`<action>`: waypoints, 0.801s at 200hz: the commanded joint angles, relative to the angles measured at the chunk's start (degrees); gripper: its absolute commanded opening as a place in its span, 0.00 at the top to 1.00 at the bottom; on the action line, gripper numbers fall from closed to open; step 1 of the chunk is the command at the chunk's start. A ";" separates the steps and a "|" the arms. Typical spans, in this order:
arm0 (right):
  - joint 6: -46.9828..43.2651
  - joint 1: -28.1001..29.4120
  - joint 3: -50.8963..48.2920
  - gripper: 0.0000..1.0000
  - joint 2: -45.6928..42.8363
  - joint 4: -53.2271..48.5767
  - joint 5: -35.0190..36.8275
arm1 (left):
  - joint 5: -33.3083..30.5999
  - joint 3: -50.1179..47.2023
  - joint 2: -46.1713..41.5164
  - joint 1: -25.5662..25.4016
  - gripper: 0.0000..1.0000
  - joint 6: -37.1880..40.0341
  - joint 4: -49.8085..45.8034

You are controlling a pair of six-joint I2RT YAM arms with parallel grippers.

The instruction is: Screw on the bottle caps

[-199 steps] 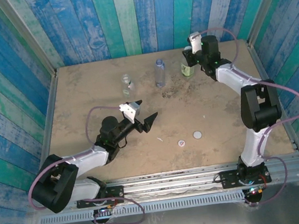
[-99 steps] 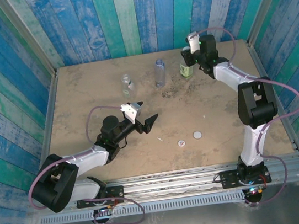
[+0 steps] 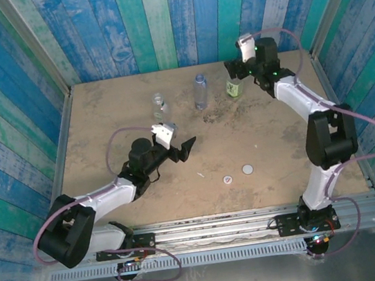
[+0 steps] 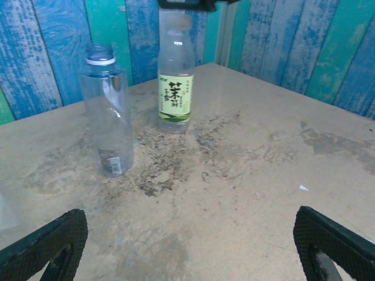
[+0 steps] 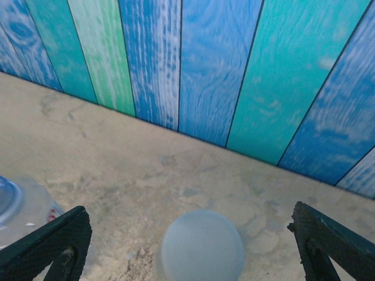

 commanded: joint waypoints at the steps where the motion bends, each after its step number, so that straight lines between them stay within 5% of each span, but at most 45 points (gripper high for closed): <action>1: -1.02 -0.04 -2.72 0.07 -6.03 -0.06 -1.50 | -4.39 3.77 -4.12 1.24 0.06 -1.61 -5.14; 54: -3.83 4.25 -10.19 0.02 -15.66 -3.77 -8.49 | -22.74 17.75 -1.67 4.34 0.06 -6.26 -25.25; 118: -8.48 16.77 -17.43 0.00 -22.76 -10.73 -9.78 | -17.38 31.90 10.24 10.46 0.06 -3.54 -34.10; 160: -7.85 19.93 -20.75 0.00 -25.13 -12.22 -9.32 | -12.09 37.85 18.10 12.52 0.06 0.30 -35.57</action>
